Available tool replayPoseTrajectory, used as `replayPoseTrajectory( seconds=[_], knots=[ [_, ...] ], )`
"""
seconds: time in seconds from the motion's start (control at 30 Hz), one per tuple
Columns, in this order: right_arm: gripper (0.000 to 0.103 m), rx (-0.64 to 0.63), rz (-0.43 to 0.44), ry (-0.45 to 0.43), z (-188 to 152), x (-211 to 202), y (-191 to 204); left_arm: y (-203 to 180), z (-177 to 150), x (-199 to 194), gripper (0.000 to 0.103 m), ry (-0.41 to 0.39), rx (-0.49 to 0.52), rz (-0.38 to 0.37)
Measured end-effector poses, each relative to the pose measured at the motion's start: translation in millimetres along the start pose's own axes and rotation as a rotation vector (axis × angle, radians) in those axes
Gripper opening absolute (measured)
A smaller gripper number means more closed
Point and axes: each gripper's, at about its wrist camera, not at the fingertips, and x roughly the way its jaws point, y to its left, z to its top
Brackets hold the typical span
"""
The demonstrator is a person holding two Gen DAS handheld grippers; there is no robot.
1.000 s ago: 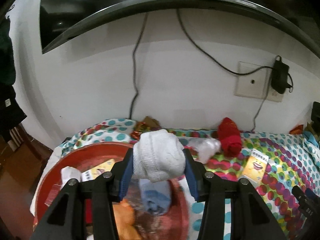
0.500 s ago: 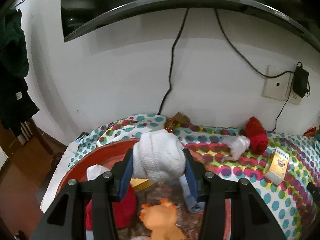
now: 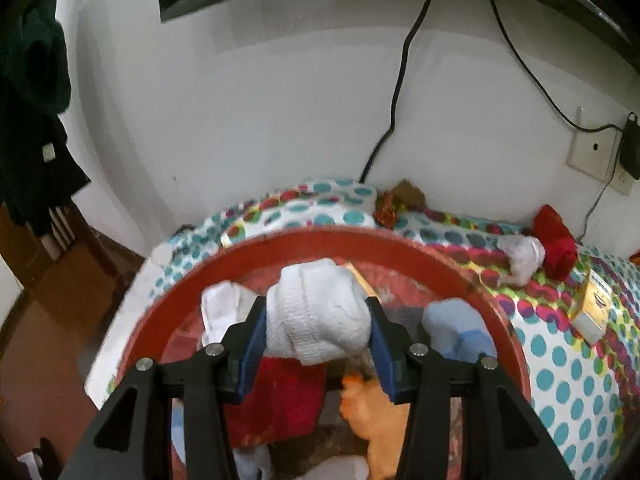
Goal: Organize objects
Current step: 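Open the left gripper to drop the white sock into the tray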
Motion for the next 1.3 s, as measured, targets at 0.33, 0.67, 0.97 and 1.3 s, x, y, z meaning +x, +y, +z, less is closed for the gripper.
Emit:
replayPoseTrajectory(
  seconds=[0.33, 0.67, 0.97, 1.3],
  knots=[
    [0.103, -0.001, -0.001, 0.0, 0, 0, 1, -6, -63, -58, 0.048, -0.056, 0.136, -0.208],
    [0.103, 0.002, 0.007, -0.003, -1, -2, 0, -36, -98, -62, 0.048, -0.005, 0.199, -0.251],
    [0.103, 0.0, 0.008, -0.003, -1, -2, 1, -48, -95, -34, 0.049, 0.061, 0.099, -0.217],
    [0.103, -0.002, 0.009, -0.001, 2, -3, 2, -55, -98, -21, 0.056, 0.081, 0.04, -0.23]
  ],
)
